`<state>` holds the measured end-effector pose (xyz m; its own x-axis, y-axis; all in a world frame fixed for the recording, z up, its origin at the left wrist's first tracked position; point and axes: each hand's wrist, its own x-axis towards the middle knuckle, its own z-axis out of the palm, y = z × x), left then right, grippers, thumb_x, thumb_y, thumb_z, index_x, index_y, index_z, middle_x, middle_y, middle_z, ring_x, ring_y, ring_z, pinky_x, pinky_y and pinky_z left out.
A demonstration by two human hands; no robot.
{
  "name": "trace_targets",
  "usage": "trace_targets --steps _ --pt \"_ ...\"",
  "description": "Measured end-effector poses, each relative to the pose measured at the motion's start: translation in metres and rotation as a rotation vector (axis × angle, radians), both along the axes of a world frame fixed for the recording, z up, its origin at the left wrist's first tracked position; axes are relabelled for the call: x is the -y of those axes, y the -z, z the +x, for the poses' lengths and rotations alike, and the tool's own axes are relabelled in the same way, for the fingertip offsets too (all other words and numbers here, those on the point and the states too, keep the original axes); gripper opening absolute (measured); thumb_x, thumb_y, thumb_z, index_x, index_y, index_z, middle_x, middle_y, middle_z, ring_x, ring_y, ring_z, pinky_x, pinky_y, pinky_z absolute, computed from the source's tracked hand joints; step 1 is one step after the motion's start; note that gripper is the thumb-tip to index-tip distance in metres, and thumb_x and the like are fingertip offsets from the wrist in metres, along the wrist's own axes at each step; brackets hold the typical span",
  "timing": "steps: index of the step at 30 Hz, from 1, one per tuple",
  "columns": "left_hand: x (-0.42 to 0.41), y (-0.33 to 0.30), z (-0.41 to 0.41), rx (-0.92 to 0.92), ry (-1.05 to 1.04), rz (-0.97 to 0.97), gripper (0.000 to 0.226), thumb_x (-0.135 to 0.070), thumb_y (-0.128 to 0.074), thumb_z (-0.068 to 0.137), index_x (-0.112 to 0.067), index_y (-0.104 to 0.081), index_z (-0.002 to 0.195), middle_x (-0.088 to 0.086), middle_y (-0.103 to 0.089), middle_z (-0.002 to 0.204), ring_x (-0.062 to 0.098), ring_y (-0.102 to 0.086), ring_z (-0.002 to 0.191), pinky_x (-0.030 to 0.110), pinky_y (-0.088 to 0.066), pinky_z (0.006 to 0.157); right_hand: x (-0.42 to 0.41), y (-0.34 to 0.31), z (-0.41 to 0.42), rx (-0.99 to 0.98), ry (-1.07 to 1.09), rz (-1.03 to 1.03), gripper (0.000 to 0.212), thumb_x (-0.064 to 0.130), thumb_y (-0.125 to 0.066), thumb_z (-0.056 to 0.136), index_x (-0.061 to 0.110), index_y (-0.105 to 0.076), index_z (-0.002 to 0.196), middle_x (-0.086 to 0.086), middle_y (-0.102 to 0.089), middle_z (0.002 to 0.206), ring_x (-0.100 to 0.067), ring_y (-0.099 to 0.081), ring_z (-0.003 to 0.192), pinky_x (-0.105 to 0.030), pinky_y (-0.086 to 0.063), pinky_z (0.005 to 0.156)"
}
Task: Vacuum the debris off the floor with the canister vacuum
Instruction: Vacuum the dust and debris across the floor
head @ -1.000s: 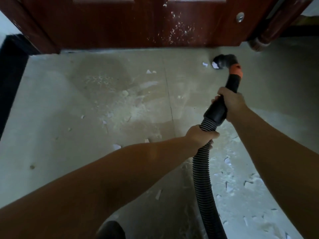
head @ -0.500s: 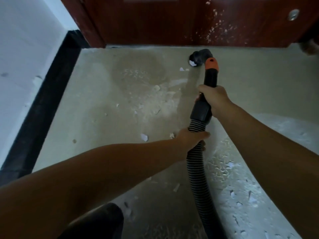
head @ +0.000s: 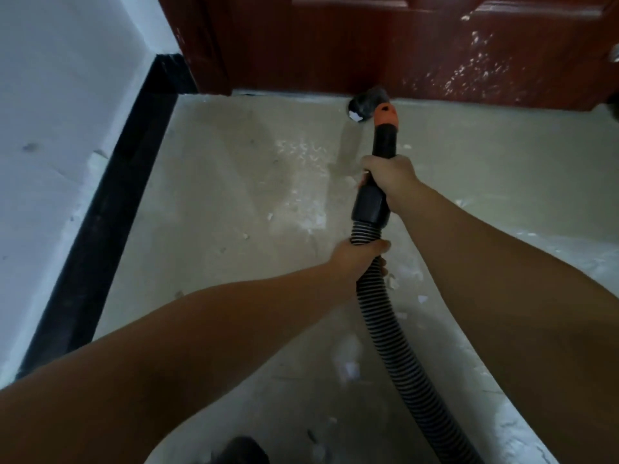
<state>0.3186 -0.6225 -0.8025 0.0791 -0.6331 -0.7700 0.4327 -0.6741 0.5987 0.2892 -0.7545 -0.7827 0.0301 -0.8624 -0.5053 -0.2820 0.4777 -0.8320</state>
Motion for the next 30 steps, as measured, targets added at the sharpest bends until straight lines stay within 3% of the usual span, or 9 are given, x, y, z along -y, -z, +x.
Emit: trace_targets --steps 4,9,15,18,20,23,27,30 --pt "-0.005 0.005 0.041 -0.052 -0.054 -0.012 0.013 -0.011 -0.067 0.088 -0.009 -0.054 0.087 0.008 -0.057 0.069 0.02 -0.058 0.055 0.028 -0.052 0.049 -0.004 0.003 0.049 -0.078 -0.04 -0.055 0.017 0.009 -0.064 0.082 0.005 -0.054 0.095 -0.011 -0.06 0.076 -0.025 -0.059 0.063 -0.038 -0.058 0.07" --pt "-0.024 0.008 0.062 -0.098 -0.129 -0.02 0.014 -0.012 -0.068 0.087 -0.009 -0.054 0.088 0.007 -0.057 0.067 0.02 -0.057 0.055 0.032 -0.054 0.058 -0.023 0.0 0.084 -0.132 -0.158 -0.067 0.016 0.007 -0.063 0.082 0.006 -0.054 0.094 -0.006 -0.057 0.066 -0.02 -0.056 0.055 -0.031 -0.049 0.056" --pt "-0.054 0.014 0.058 -0.104 -0.281 0.042 0.012 -0.009 -0.067 0.087 -0.005 -0.056 0.085 0.008 -0.058 0.069 0.02 -0.059 0.059 0.031 -0.055 0.061 -0.066 -0.016 0.113 -0.086 -0.644 -0.001 0.01 0.008 -0.064 0.084 0.008 -0.054 0.083 -0.008 -0.06 0.066 -0.021 -0.059 0.057 -0.029 -0.054 0.06" --pt "-0.057 0.009 0.045 -0.173 -0.252 0.051 0.011 -0.011 -0.067 0.087 -0.006 -0.058 0.082 0.006 -0.062 0.07 0.02 -0.062 0.063 0.036 -0.057 0.072 -0.076 -0.023 0.109 -0.154 -0.833 -0.02 0.009 0.006 -0.063 0.083 0.009 -0.055 0.085 -0.01 -0.064 0.067 -0.023 -0.063 0.06 -0.035 -0.057 0.069" --pt "-0.056 0.003 0.033 -0.217 -0.194 0.049 0.013 -0.011 -0.068 0.086 -0.007 -0.058 0.079 0.006 -0.062 0.068 0.02 -0.062 0.061 0.037 -0.056 0.075 -0.074 -0.026 0.092 -0.202 -0.771 -0.047 0.011 0.006 -0.063 0.082 0.01 -0.054 0.086 -0.009 -0.064 0.067 -0.023 -0.062 0.059 -0.035 -0.057 0.067" --pt "-0.056 -0.005 0.015 -0.249 -0.04 0.034 0.016 -0.011 -0.067 0.086 -0.009 -0.057 0.074 0.005 -0.059 0.064 0.018 -0.06 0.058 0.033 -0.054 0.066 -0.065 -0.024 0.052 -0.264 -0.54 -0.09 0.011 0.006 -0.063 0.082 0.008 -0.055 0.089 -0.009 -0.063 0.064 -0.023 -0.062 0.054 -0.033 -0.055 0.061" --pt "-0.06 -0.011 -0.007 -0.234 0.107 0.018 0.014 -0.012 -0.067 0.087 -0.01 -0.055 0.081 0.006 -0.059 0.068 0.018 -0.06 0.061 0.034 -0.055 0.069 -0.064 -0.021 0.008 -0.247 -0.254 -0.059 0.018 0.007 -0.065 0.082 0.004 -0.054 0.096 -0.01 -0.06 0.063 -0.022 -0.059 0.052 -0.041 -0.058 0.07" --pt "-0.07 -0.011 -0.008 -0.21 0.066 0.028 0.013 -0.012 -0.066 0.088 -0.009 -0.055 0.081 0.008 -0.06 0.068 0.018 -0.061 0.059 0.032 -0.055 0.066 -0.075 -0.023 0.008 -0.256 -0.29 -0.07 0.017 0.009 -0.065 0.082 0.006 -0.054 0.095 -0.009 -0.061 0.065 -0.023 -0.06 0.054 -0.038 -0.057 0.067"
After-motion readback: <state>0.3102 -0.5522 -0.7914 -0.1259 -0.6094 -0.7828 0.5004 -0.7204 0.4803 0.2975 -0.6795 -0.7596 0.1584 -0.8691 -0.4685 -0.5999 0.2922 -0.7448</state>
